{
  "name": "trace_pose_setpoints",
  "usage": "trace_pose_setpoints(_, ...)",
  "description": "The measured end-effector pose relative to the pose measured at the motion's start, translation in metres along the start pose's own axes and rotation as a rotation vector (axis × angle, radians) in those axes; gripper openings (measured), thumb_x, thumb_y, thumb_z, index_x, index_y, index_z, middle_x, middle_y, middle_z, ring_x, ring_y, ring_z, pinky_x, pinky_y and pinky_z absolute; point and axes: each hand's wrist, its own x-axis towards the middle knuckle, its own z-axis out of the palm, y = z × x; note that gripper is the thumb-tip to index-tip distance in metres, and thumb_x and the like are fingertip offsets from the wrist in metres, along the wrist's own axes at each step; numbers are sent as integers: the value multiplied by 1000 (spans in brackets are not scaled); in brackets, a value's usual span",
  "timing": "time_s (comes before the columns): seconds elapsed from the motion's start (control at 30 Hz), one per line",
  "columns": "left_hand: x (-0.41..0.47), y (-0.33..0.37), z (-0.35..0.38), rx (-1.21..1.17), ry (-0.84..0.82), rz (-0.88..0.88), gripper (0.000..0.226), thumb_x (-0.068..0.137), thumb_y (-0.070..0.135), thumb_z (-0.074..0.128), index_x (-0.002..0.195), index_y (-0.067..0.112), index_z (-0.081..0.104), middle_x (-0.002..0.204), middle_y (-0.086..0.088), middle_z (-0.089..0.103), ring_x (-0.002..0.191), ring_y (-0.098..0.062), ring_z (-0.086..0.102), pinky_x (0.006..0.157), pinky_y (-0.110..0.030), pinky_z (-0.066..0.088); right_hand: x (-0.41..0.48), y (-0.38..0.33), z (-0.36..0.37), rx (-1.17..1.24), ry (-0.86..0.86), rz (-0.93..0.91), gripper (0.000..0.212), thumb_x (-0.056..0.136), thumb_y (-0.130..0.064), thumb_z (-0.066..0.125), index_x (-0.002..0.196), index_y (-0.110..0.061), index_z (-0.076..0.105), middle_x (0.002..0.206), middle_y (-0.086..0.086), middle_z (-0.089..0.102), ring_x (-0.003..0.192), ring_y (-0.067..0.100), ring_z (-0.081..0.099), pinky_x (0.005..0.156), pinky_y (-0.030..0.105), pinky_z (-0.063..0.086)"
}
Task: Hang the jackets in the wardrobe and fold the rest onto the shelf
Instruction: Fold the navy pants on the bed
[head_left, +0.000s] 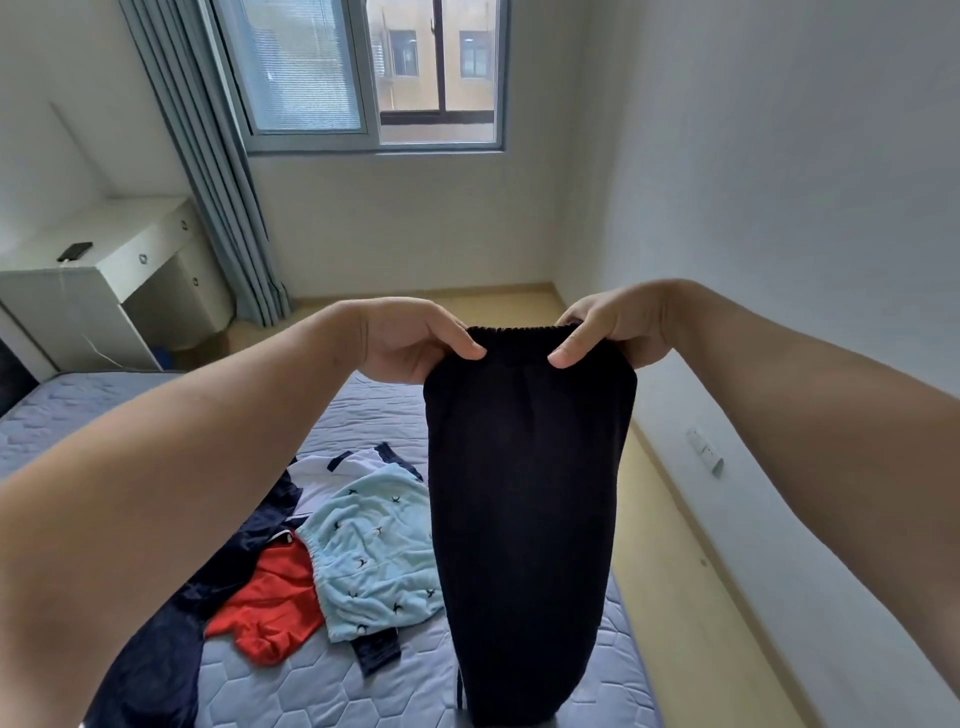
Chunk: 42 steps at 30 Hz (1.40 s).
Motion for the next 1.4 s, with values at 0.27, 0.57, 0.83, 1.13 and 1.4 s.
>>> trace_pose_setpoints(0.27, 97, -21, -35, 623, 336, -157, 18, 94, 12, 65, 112, 15, 65, 105, -2, 71, 94, -20, 67, 78, -31, 55, 82, 21, -28, -602, 594, 146, 43, 68, -44, 88, 100, -20, 70, 95, 0, 74, 88, 21, 71, 75, 37, 60)
trace_pose_setpoints(0.57, 129, 88, -67, 1191, 1026, 347, 29, 97, 22, 56, 126, 21, 53, 118, -11, 63, 98, -33, 59, 72, -37, 41, 86, -34, -93, -546, 1339, -279, 33, 90, -17, 71, 106, -11, 43, 99, 7, 54, 84, 24, 55, 72, 37, 45)
trace_pose_setpoints(0.83, 104, 99, -39, 964, 1101, 670, 39, 95, 12, 55, 132, 23, 59, 123, -4, 60, 105, -28, 59, 87, -36, 51, 48, -45, -84, -537, 1439, -486, 33, 91, -17, 69, 101, -18, 37, 82, -10, 47, 71, 4, 48, 56, 20, 36)
trace_pose_setpoints(1.13, 131, -48, 15, 798, 1081, 517, 40, 91, 9, 66, 129, 18, 64, 124, -10, 65, 112, -30, 61, 97, -30, 45, 80, 63, -21, -501, 1186, -404, 30, 85, -11, 71, 104, -9, 49, 97, 8, 59, 85, 29, 57, 73, 38, 49)
trace_pose_setpoints(1.4, 180, -250, 90, 643, 825, 37, 38, 92, 16, 69, 130, 18, 63, 120, -7, 70, 112, -28, 62, 90, -29, 44, 156, 245, 68, -463, 821, 3, 31, 84, -11, 70, 104, -16, 47, 101, 7, 59, 93, 33, 57, 82, 46, 53)
